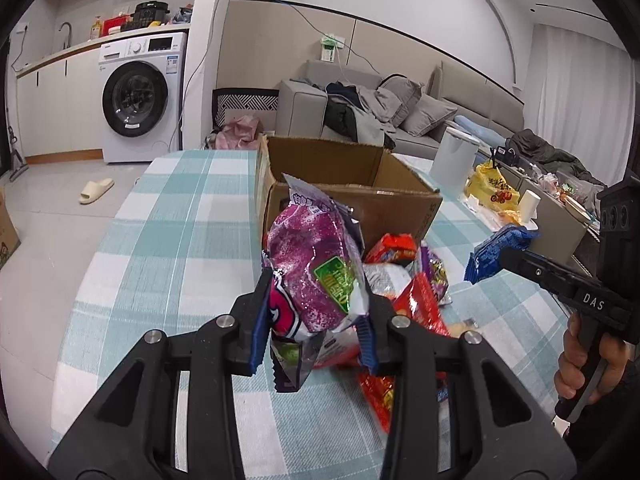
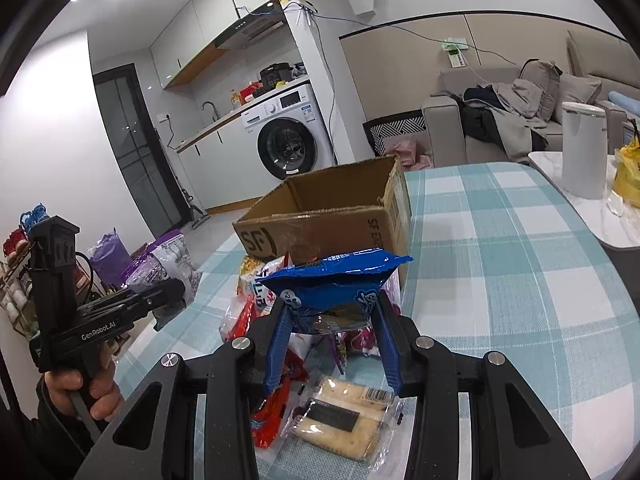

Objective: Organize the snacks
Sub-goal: 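Carry the blue pack over the box with right gripper while left carries purple bag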

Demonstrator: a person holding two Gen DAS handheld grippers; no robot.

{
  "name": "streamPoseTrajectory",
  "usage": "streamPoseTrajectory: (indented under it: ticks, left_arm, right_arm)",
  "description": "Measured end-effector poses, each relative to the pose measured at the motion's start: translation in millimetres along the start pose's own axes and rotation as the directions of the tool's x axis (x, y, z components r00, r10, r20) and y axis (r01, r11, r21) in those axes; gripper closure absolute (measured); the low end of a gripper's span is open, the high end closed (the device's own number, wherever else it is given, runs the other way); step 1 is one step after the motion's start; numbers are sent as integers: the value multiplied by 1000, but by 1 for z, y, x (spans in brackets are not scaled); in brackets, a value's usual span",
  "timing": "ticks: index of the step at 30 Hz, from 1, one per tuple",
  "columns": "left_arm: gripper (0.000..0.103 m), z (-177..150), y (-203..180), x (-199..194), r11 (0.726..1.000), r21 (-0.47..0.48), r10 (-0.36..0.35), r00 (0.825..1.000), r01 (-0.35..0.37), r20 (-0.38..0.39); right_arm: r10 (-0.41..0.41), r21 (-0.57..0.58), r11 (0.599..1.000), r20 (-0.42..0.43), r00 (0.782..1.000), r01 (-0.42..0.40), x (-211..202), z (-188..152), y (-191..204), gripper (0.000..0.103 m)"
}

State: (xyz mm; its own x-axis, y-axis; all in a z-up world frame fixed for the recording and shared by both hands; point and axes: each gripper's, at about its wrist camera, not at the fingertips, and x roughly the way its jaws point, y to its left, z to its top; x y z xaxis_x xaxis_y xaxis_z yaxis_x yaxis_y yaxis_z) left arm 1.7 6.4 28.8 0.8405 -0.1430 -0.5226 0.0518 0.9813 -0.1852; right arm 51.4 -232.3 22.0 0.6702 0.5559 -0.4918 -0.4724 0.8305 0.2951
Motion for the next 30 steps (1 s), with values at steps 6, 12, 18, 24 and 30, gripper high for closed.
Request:
streamPoseTrajectory:
  ticks: [6,12,18,24,30]
  left_arm:
    - [70,15,-17,-8,1000,25,-18,999,17,31]
    - [70,29,-29,-12,999,32,-26,998,25,50]
    - [70,44,-33,-9,999,42,-17,997,14,69]
    - [70,59,-34,0,999,52,-7,997,3,78]
    - [70,72,-35,16,999,43,-3,997,0,77]
  right_arm:
    - [8,1,1000,27,1000,-8,-9,14,4,63]
    - [13,-1,1000,56,998,-13,-15,29,7,63]
    - [21,-2,1000,86,996,-21,-18,44,11,63]
    - [31,6,999,90,995,-32,-10,57,13,63]
    - [36,13,999,83,996,-37,2,73,16,63]
